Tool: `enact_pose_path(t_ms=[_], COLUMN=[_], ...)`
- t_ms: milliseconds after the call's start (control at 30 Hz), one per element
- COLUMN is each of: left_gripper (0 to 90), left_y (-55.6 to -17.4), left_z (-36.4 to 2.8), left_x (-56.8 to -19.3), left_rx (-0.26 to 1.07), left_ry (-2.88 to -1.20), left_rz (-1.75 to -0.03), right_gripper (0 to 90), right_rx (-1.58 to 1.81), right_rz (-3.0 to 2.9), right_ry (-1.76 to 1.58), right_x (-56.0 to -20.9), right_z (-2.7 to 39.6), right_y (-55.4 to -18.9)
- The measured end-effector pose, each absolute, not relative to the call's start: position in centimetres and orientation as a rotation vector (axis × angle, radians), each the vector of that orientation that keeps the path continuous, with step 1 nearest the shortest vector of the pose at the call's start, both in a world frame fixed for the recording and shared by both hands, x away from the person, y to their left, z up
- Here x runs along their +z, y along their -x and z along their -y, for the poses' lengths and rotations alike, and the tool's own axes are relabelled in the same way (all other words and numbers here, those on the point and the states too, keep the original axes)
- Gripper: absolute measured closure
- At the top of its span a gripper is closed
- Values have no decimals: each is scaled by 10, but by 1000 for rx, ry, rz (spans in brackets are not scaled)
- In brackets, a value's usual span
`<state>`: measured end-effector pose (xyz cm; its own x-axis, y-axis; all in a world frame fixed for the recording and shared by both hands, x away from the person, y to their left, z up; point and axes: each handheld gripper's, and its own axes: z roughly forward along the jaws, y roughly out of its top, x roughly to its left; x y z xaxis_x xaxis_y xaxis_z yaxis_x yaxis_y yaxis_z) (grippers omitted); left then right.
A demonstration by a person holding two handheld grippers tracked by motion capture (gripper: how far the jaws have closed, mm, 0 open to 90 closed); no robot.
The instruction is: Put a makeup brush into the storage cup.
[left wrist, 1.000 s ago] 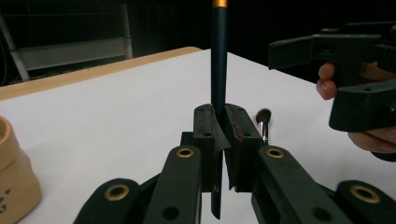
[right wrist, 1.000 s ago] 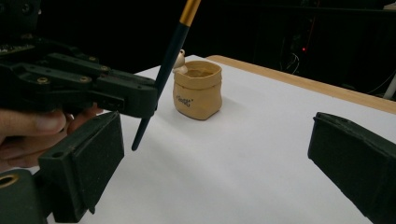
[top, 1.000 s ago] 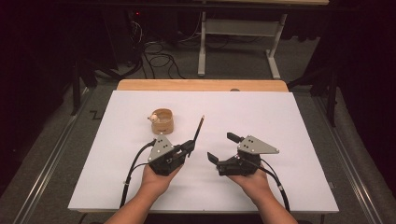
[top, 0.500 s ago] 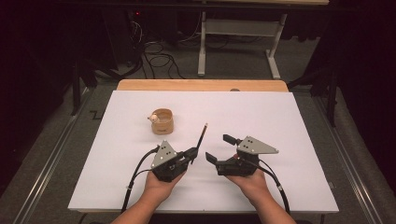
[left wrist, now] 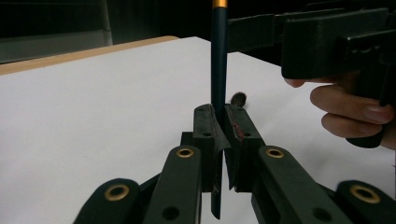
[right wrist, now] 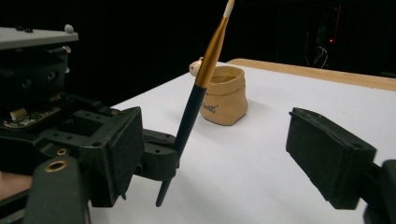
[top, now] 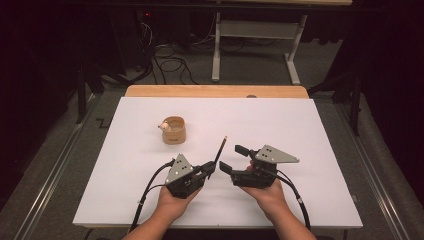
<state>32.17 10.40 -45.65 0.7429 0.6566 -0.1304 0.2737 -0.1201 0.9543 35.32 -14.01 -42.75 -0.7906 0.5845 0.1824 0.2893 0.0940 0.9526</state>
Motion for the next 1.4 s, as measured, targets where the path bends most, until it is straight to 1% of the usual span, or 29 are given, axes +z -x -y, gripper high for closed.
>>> enact_pose_path(t_ms=[233, 533, 700, 1133, 1267, 1400], left_gripper=[837, 837, 837, 837, 837, 837], left_y=[-320, -318, -316, -314, -314, -314], left_z=[-100, -97, -95, -92, -92, -92], left_x=[-458, -459, -460, -461, -461, -461], left_rx=[376, 371, 369, 366, 366, 366], left_ry=[-1714, -1717, -1720, -1726, -1727, -1727], left_rz=[-733, -722, -715, -703, -701, -700], right_gripper=[324, 408, 470, 565, 614, 641], right_rx=[1822, 1872, 1916, 1943, 1948, 1955], right_rz=[-2127, -2135, -2131, -2129, -2130, -2135], right_ry=[-897, -913, -935, -957, -970, -977], right_x=[-427, -426, -427, -427, -426, -427], right_z=[142, 143, 145, 146, 147, 147], right_y=[-355, -356, -357, -357, -358, -358])
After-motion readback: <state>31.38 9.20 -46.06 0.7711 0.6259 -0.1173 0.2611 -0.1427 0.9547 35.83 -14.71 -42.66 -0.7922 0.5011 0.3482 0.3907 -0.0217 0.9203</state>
